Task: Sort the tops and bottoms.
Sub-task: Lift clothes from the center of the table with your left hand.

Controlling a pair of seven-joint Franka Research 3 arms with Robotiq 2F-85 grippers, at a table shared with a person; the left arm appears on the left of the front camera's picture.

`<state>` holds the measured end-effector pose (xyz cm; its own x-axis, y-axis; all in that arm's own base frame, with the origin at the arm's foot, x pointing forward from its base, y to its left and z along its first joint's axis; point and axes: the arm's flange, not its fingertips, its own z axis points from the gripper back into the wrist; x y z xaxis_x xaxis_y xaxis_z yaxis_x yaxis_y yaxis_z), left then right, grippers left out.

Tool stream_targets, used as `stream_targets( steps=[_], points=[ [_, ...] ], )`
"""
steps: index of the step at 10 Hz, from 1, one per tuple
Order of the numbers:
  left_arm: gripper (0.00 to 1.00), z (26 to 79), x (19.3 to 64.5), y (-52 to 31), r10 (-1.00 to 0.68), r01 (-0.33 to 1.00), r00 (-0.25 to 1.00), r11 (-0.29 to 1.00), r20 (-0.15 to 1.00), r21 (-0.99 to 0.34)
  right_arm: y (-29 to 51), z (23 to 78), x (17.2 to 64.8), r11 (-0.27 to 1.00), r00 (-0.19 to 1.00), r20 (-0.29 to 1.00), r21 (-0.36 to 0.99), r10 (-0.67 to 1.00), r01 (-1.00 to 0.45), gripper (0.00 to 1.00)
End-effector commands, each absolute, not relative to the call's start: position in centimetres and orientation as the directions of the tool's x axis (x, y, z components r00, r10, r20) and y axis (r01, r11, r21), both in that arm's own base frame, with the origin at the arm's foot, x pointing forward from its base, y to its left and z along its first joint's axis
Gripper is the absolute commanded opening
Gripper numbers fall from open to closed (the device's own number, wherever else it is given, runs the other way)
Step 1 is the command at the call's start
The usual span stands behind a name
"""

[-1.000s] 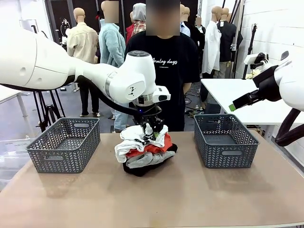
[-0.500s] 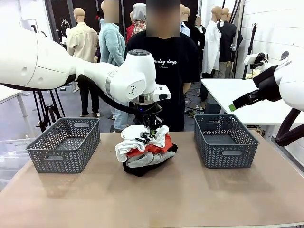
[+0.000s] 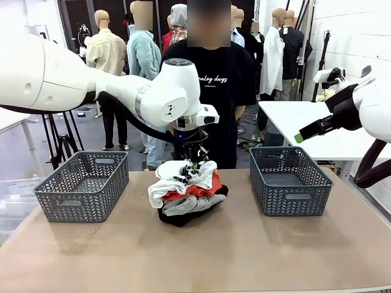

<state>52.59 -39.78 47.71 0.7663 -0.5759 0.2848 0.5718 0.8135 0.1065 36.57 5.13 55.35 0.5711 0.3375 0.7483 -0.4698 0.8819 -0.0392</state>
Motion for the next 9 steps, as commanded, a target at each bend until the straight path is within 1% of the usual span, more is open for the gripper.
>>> stream_targets(
  steps=[1,6,7,8,9],
  points=[
    [0.00,46.9,52.7,-39.8,-0.576,0.570,0.773,0.815,0.267,0.107,5.1,55.2,36.7,0.879,0.573,0.750,-0.025,0.331,-0.475,1.00],
    [0.00,46.8,52.7,-39.9,-0.578,0.574,0.770,0.812,0.270,0.104,5.1,55.2,36.7,0.879,0.573,0.750,-0.025,0.331,-0.475,1.00],
    [0.00,49.7,53.8,-40.4,-0.561,0.577,0.758,0.815,0.334,0.059,5.1,55.2,36.7,0.879,0.573,0.750,-0.025,0.331,-0.475,1.00],
    [0.00,52.6,55.2,-40.2,-0.566,0.593,0.735,0.804,0.372,0.053,5.1,55.2,36.7,0.879,0.573,0.750,-0.025,0.331,-0.475,1.00],
    [0.00,55.4,56.2,-39.6,-0.578,0.603,0.724,0.795,0.376,0.061,5.1,55.2,36.7,0.879,0.573,0.750,-0.025,0.331,-0.475,1.00]
  ],
)
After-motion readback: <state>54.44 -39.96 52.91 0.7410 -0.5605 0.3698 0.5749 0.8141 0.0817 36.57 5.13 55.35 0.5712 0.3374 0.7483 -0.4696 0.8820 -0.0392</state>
